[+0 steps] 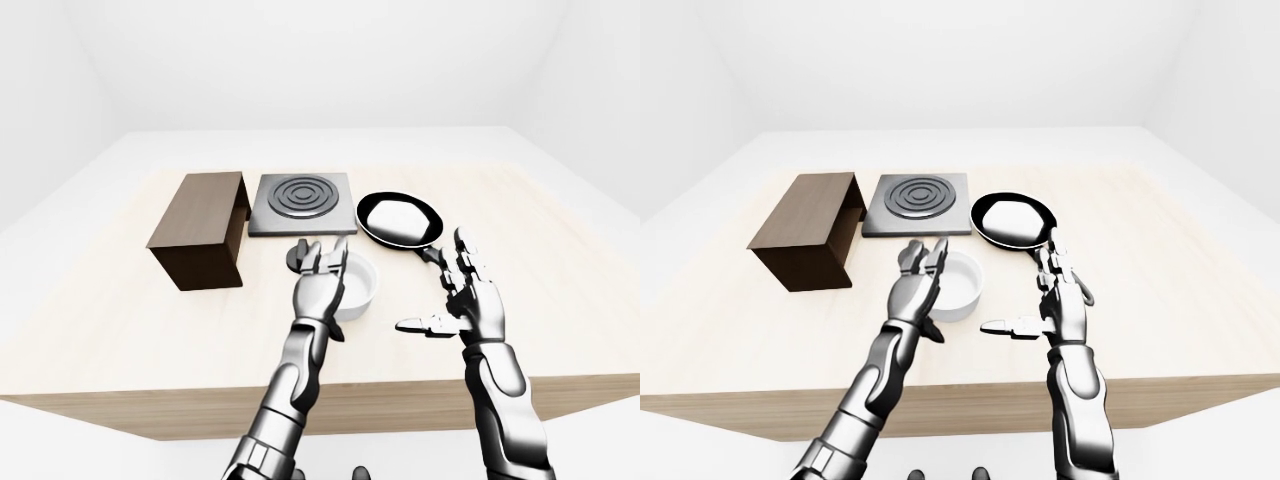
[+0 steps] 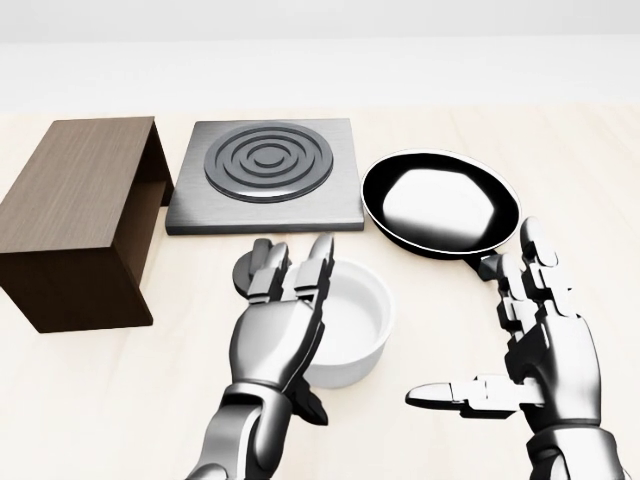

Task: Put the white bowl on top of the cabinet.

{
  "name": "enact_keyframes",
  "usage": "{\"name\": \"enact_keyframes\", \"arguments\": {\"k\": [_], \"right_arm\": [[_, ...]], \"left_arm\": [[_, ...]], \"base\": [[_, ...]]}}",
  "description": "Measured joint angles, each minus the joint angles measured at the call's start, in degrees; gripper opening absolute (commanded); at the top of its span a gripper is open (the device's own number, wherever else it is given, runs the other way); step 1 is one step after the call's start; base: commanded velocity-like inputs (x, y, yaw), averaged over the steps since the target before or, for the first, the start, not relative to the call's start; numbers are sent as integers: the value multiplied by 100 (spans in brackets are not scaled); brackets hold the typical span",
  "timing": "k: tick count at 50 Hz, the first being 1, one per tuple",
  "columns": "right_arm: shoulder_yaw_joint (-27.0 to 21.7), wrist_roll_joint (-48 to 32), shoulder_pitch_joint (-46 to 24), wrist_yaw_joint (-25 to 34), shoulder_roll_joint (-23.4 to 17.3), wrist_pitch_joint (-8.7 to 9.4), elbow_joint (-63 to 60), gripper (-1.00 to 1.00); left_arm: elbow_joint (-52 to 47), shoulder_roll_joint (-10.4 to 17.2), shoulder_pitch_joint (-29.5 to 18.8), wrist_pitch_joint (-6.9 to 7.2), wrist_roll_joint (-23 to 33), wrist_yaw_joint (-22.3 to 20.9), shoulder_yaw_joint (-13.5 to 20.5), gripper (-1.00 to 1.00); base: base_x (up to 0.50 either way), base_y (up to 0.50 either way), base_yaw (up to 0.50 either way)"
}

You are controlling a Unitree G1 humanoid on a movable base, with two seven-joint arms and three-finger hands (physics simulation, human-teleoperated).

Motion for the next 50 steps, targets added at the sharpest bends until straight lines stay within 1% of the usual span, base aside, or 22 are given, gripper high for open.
{"name": "enact_keyframes", "arguments": {"k": [24,25,26,27,36,41,50], "right_arm": [[4,13,21,11,8,0,-74,100],[5,12,21,12,8,0,-73,100],[6,11,21,12,8,0,-73,100],[7,11,22,13,8,0,-74,100],[-3,28,28,25,7,0,-90,100],[-28,61,36,35,4,0,-134,100],[-115,169,87,78,4,0,-304,100]], "left_arm": [[858,-107,-207,0,164,403,-48,100],[887,-108,-215,0,168,416,-47,-30],[920,-110,-227,0,171,436,-43,-73],[955,-111,-238,0,173,453,-40,-100],[1215,-112,-297,0,207,538,-40,-100],[1283,-102,-312,0,91,490,0,-100],[1354,-96,-397,0,185,418,-24,-100]], "base": [[0,0,0],[0,0,0],[0,0,0],[0,0,0],[0,0,0],[0,0,0],[0,0,0]]}}
